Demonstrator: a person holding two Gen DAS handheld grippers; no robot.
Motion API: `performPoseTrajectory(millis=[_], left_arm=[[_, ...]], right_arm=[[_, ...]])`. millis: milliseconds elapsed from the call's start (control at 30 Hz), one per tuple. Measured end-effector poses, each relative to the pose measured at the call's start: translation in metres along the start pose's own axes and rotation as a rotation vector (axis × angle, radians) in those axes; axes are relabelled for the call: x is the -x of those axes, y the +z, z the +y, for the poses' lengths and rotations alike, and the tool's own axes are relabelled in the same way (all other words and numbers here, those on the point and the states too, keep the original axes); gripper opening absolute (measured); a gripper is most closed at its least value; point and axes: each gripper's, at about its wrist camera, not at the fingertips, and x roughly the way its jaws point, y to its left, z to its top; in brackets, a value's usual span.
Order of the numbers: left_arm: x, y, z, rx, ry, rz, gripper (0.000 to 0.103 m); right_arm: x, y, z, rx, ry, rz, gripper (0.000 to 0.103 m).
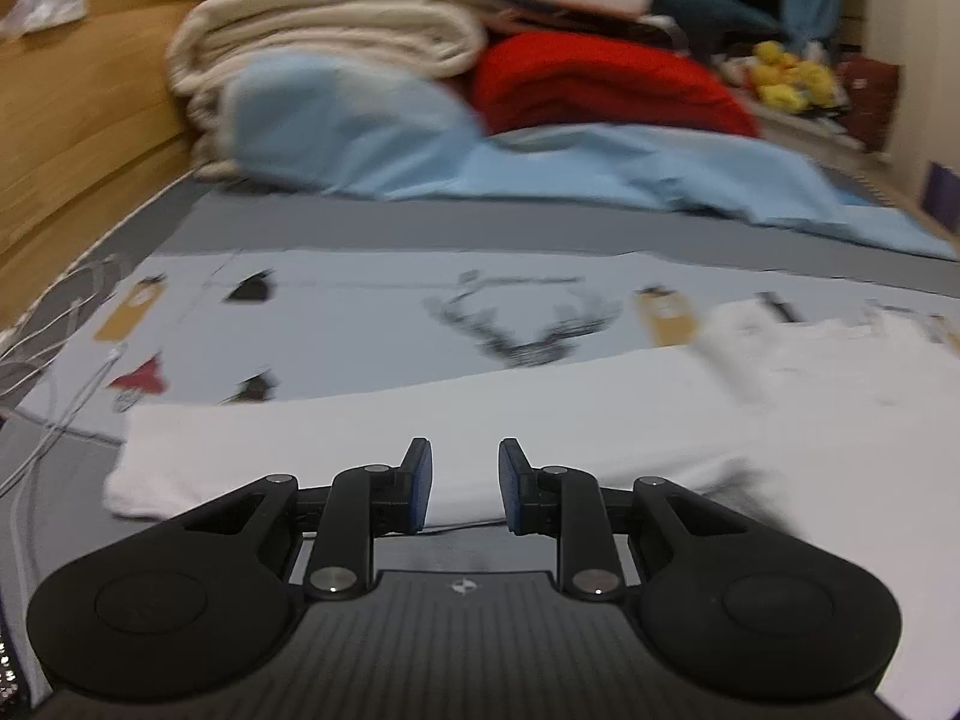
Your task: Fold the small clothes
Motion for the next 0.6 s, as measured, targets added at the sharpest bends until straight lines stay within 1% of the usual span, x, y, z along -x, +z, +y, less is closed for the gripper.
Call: performPoseTrajectory(millis=[33,133,167,233,300,333,367,433,567,600], left_arm=[[-0.006,-0.002,0.014,0.033,0.020,0.014,0.027],[-0.019,-0.015,0.062,0.174,0.070,0.062,0.027],[-0.024,-0.019,0.078,0.214,0.094,0.070,0.027],[-0.032,-0.027,0.108,0.314,0.136,0.080,0.027],[-0.036,-0.033,0.132,0.395,0.157,0.083,0.027],[-0.040,-0.035,0.142,0.423,0.165,0.085,0.027],[-0.043,-0.036,0.150,0.440,0.176,0.090,0.029],[-0.049,-0.037,0.160,0.456,0.200,0.098,0.031],[-0.069,-0.042,0.176,0.502,0.247,0.130,0.048],[-0.073,-0.043,0.180,0.514,0.254,0.132,0.048]], right_arm=[[-0.010,0.008,0.002,-0.007,0.003,0.001,0.033],[-0.037,0.032,0.003,-0.044,0.036,-0.004,0.044],[-0.045,0.037,0.002,-0.057,0.044,-0.008,0.046],[-0.063,0.041,0.000,-0.073,0.050,-0.010,0.046],[-0.078,0.035,0.000,-0.070,0.026,0.000,0.045],[-0.086,0.031,0.000,-0.073,-0.001,0.024,0.045],[-0.093,0.029,0.000,-0.084,-0.005,0.052,0.045],[-0.105,0.026,0.000,-0.110,0.022,0.087,0.042],[-0.119,0.025,0.008,-0.121,0.035,0.113,0.042],[-0.122,0.025,0.010,-0.125,0.046,0.123,0.042]])
